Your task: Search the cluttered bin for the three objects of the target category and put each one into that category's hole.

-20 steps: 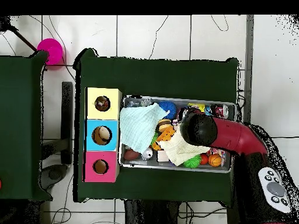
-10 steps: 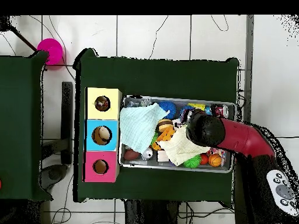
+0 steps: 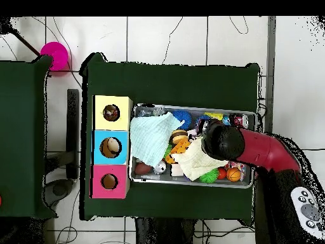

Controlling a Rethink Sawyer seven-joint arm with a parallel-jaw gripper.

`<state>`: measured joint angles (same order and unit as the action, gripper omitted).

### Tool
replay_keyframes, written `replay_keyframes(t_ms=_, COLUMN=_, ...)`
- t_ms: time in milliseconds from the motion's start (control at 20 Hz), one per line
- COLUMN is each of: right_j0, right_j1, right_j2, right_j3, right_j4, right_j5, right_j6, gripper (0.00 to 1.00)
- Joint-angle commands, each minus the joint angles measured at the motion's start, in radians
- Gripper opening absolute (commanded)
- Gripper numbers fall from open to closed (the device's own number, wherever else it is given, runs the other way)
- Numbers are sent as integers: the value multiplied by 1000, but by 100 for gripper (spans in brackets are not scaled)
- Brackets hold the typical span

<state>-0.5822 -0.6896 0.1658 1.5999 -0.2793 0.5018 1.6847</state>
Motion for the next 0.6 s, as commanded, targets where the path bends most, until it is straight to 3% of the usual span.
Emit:
replay_keyframes(t_ms=50, right_j0=-7, right_j1=-119, right_j2=78, right_j3=143, right_j4=-2, right_j5=188, right_j6=-98, gripper=0)
replay_keyframes(t_ms=350, right_j0=6, right_j1=-155, right_j2=89, right_j3=164, right_j4=19, right_j5=212, right_j6=-67, gripper=0)
replay_keyframes(t_ms=600, right_j0=25, right_j1=-163, right_j2=89, right_j3=191, right_j4=19, right_j5=176, right_j6=-25, gripper=0)
